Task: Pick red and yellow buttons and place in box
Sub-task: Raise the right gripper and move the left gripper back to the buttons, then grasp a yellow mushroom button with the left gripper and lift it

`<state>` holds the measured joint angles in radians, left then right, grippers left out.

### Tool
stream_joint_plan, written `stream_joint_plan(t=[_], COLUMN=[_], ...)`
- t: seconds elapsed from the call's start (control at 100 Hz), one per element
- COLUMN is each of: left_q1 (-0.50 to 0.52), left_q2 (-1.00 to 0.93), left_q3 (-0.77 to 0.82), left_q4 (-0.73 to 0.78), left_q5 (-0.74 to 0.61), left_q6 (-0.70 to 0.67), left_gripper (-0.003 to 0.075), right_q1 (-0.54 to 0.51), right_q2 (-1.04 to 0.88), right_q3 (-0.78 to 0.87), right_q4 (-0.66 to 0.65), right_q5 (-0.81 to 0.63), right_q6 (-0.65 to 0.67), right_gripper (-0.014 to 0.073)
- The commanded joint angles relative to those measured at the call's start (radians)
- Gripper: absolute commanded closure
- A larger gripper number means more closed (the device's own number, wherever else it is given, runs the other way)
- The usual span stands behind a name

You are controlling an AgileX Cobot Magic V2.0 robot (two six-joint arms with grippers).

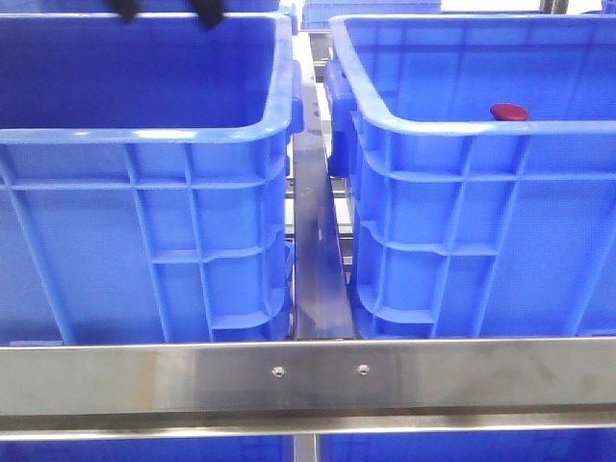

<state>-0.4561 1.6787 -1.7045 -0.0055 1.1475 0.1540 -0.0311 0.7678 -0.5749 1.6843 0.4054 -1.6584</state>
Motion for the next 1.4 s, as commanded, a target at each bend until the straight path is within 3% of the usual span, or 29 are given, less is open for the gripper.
stream_joint_plan(t=[0.0,0.21,0.38,0.6,0.91,1.13,1.39], left_q1=[-0.002,0.000,0.056,0.176,0.260,0.264,0.264], left_q2=[-0.050,-0.043,-0.022,0.028,0.046,0.086,0.174], left_q3=[-0.034,-0.020,-0.014,-0.010,0.013,0.014,0.015], left_q4=[0.107,0.275,0.206,0.095,0.087,-0.015,-0.022], left_q5=[0.008,0.120,0.118,0.118,0.099,0.119,0.119], left_q6=[-0.163,-0.434,-0.542,-0.538,-0.478,-0.415,-0.409], left_gripper=[0.0062,0.0064,0.0132,0.0229,0.0229,0.0229,0.0229], right_q1=[-0.004,-0.004,-0.004,-0.004,-0.004,-0.004,-0.004], right_q2=[-0.007,-0.007,-0.007,-0.007,-0.007,-0.007,-0.007], right_q3=[-0.028,-0.028,-0.028,-0.028,-0.028,-0.028,-0.028], right_q4=[0.030,0.030,0.030,0.030,0.030,0.030,0.030], right_q5=[0.024,0.024,0.023,0.023,0.023,0.023,0.023], right_q6=[0.000,0.000,0.000,0.000,0.000,0.000,0.000], right_gripper=[0.0663,0.0663,0.0663,0.0663,0.0663,0.0663,0.0663])
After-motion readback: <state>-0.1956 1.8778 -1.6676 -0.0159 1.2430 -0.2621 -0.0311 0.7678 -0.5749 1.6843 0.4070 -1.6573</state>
